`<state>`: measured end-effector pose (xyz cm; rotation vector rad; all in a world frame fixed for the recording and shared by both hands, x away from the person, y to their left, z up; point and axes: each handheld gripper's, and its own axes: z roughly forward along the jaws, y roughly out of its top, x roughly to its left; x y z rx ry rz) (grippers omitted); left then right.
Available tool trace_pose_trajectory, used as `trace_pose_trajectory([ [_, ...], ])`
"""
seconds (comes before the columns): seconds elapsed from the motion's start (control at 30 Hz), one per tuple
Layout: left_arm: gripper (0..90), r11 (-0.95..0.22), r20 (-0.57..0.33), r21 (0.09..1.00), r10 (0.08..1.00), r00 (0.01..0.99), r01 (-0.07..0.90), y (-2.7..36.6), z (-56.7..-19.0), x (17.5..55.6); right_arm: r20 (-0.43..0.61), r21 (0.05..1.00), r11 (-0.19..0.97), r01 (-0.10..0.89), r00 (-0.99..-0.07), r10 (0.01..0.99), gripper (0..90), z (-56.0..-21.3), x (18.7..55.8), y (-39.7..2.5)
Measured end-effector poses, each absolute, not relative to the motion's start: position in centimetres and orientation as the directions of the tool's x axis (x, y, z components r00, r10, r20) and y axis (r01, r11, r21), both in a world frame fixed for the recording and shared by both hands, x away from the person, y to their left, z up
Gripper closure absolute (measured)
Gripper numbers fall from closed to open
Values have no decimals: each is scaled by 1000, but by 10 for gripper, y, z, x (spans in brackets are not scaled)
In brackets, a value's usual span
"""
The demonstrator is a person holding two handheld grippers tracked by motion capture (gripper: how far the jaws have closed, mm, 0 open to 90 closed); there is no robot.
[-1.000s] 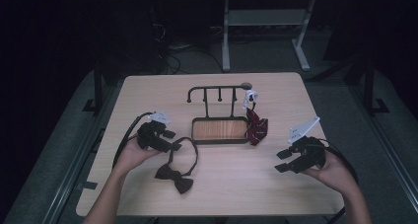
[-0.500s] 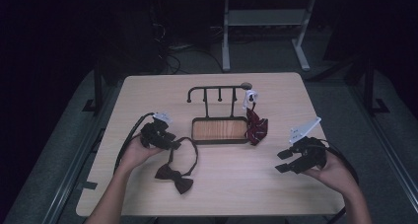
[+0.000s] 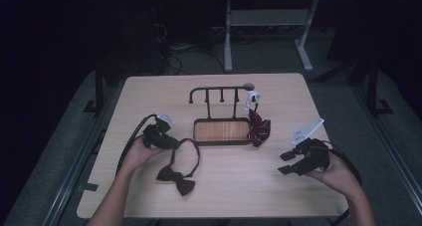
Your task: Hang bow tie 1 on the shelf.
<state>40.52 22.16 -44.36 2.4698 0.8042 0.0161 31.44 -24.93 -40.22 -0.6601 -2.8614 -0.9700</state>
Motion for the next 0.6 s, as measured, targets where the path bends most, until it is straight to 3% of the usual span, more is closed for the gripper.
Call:
trace_pose_trajectory([
  [0.13,729,-678,-149,485,558,816,552,222,-446,406,182,570,713,409,-909,376,460,-403,315,-249],
  [0.4,886,-699,-131,478,542,830,532,221,-447,407,181,575,712,403,-911,370,464,-404,315,-249],
  [0.6,891,-705,-132,479,531,837,523,221,-446,405,181,574,712,406,-910,372,467,-404,315,-248],
])
